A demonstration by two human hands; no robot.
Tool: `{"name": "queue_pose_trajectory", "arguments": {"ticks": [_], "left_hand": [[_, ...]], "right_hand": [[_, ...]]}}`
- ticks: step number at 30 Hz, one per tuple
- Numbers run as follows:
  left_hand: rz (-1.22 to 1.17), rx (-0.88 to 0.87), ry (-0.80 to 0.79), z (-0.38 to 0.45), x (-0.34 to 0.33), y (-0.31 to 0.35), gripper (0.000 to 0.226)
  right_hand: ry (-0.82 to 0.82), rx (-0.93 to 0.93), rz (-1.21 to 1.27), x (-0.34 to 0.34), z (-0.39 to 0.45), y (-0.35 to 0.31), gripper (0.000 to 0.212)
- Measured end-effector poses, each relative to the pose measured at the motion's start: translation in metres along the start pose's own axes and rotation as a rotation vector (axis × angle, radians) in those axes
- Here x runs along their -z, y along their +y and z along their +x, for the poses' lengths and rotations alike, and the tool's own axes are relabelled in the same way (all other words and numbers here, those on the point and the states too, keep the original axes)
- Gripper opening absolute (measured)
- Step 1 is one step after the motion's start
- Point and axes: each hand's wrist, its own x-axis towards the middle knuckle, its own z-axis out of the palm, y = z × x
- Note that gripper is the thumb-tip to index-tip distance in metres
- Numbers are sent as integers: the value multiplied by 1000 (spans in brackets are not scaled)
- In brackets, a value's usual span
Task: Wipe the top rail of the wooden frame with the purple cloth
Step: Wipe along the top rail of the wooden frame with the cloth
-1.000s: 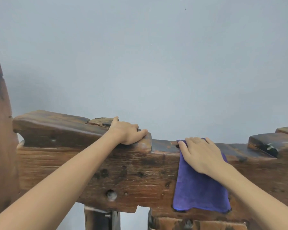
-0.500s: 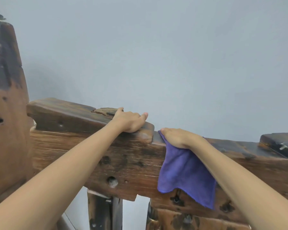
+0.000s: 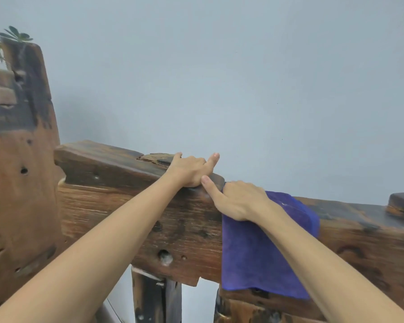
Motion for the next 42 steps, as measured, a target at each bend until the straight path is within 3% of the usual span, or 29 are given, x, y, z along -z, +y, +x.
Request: {"name": "queue_pose_trajectory", "arguments": {"ticks": [1,4,7,11,14,17,21,23,25,29,33,35,37,39,42], "left_hand": [[28,0,-32,1,0,0,53],[22,41,-94,2,-1,1,87],[-9,24,-57,3,-5,2,90],[-34,37,-46,2,-4,1,89],[-63,58,-31,-2,-1,3,94],[-48,58,-44,-3,-2,1,95],[54,15,-45,4,-6,-2,79],[57,15,-59,8,-9,-2,81],[50,17,-31,10,-12,-3,85],[8,-7,90,14,-16,-5,74],[63,48,-1,22,-12,-3,77],[91,56,-60,26,-10,-4,78],[102,47,-90,28,-13,-7,79],[111,29,-93,30,-16,-10,77],[136,10,-81,32,-19,-12,71]], "right_hand": [[8,10,4,0,0,-1,94],[154,133,2,-10,-23,3,96],[215,229,-79,-17,-35,3,101],[-20,102,-266,1,-4,-8,85],[-131,23,-97,9,4,5,98],[-9,68,19,3,-14,22,93],[170,21,-12,-1,-39,80,90],[106,-101,-57,12,-36,116,83],[-74,-259,-36,24,-21,142,74],[-204,-416,15,23,27,141,60],[-195,-268,49,10,36,81,73],[-104,-130,27,3,11,57,78],[50,27,2,-4,-24,60,68],[90,100,-20,-2,-54,87,70],[55,30,-86,23,-76,149,74]]}}
